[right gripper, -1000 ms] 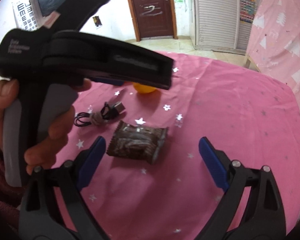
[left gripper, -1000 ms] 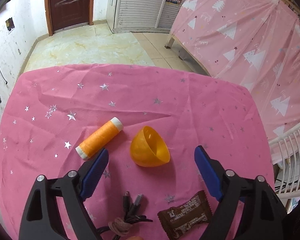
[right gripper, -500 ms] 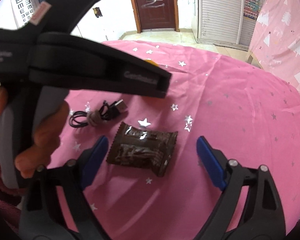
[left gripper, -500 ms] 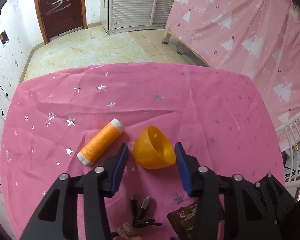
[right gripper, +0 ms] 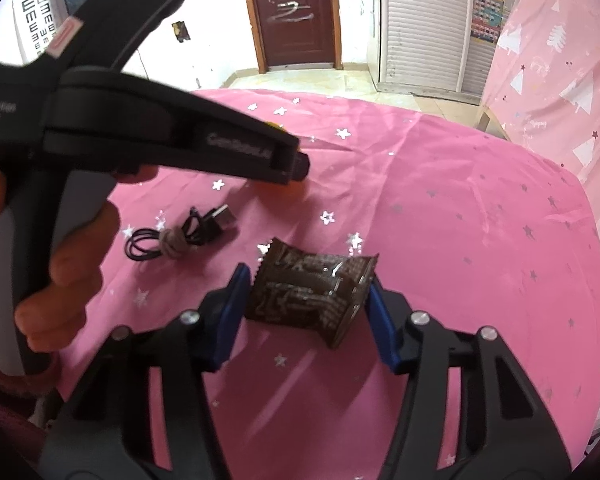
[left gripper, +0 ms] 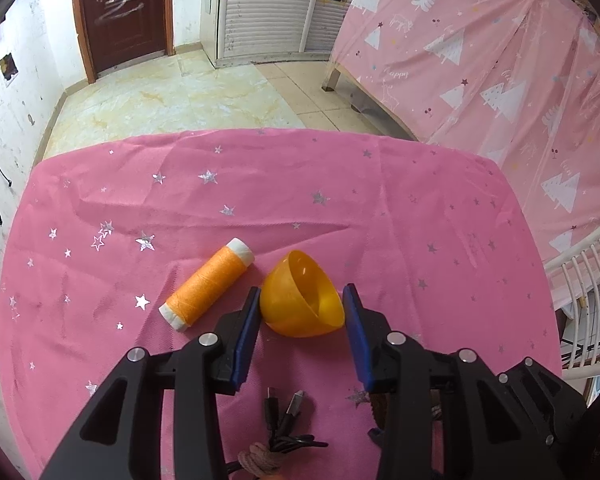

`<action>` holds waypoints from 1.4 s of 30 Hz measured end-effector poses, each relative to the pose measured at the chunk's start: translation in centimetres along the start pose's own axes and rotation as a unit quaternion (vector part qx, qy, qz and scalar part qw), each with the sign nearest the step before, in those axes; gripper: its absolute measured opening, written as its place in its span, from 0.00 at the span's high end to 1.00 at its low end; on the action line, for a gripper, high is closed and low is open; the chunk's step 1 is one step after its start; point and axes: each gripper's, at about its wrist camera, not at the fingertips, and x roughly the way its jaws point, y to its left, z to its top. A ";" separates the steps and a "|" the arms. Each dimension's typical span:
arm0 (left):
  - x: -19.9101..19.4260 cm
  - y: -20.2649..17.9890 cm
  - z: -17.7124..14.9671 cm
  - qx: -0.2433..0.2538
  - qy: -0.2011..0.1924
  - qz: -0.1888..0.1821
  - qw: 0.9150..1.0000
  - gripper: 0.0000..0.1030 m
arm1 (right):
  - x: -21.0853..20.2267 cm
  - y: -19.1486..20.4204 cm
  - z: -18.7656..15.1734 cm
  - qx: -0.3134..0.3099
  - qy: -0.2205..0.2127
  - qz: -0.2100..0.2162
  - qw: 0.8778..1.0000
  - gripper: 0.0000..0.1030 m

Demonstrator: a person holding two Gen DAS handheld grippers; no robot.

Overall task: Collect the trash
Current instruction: 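Grasp the yellow cup with the left gripper while the right gripper grasps the brown candy wrapper, then carry the cup and wrapper to the yellow bin and release both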

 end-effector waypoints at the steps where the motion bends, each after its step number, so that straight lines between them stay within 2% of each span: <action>1: -0.2 -0.1 -0.1 0.000 -0.002 0.001 1.000 0.66 | -0.1 -0.1 -0.1 0.002 -0.002 0.000 1.000 0.48; 8: -1.6 -0.8 -0.7 0.008 -0.022 0.008 1.000 0.66 | -1.6 -1.7 0.1 0.022 -0.025 -0.003 0.999 0.48; 25: -4.5 -7.7 -1.6 0.060 -0.060 0.025 0.996 0.66 | -5.5 -8.2 -1.6 0.084 -0.081 -0.025 0.993 0.48; 36: -4.6 -13.3 -2.4 0.096 -0.056 0.021 0.994 0.66 | -9.1 -13.5 -4.0 0.135 -0.122 -0.042 0.982 0.48; 42: -4.2 -17.1 -3.1 0.116 -0.051 0.012 0.992 0.66 | -11.5 -17.4 -6.0 0.168 -0.144 -0.068 0.973 0.48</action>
